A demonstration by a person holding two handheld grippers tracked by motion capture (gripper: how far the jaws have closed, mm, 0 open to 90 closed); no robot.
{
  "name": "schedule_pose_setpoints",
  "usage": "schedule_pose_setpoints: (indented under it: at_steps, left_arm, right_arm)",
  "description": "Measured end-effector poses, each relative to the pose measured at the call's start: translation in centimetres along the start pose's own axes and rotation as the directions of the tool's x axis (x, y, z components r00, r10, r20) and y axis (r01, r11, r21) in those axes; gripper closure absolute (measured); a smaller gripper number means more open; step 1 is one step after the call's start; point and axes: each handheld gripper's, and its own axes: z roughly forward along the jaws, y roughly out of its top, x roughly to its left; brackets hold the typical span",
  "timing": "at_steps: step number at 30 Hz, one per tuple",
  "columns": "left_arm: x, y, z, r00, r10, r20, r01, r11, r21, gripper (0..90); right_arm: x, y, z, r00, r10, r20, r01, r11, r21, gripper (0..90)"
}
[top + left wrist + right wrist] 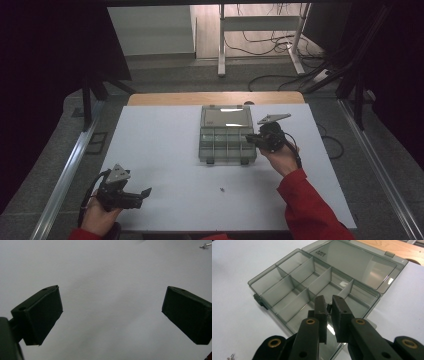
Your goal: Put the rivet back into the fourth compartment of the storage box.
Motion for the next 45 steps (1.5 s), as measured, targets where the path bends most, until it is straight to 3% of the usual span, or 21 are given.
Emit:
schedule_pose_setpoints:
  at_steps: [13,24,35,45]
  left_arm:
    - [0.0,0.0,0.0,1.0000,-0.004,0.001,0.004,1.0000,-0.001,3.5]
    - [0.1,0.0,0.0,1.0000,-0.008,0.003,0.008,1.0000,-0.001,3.5]
    - [0.1,0.0,0.0,1.0000,-0.007,0.003,0.007,1.0000,-0.001,3.6]
    - [0.1,0.0,0.0,1.0000,-0.004,0.002,0.004,1.0000,-0.002,3.6]
  right_arm:
    - [-2.0,0.8,0.8,0.9993,0.020,0.030,-0.020,1.000,-0.014,82.0]
    - [-3.4,1.0,2.7,0.9981,0.008,0.061,-0.009,1.000,0.013,81.8]
    - [-3.4,0.5,4.3,0.9974,-0.020,0.070,0.016,0.998,0.062,81.2]
    - [-3.2,0.5,3.6,0.9963,-0.020,0.084,0.016,0.998,0.053,69.1]
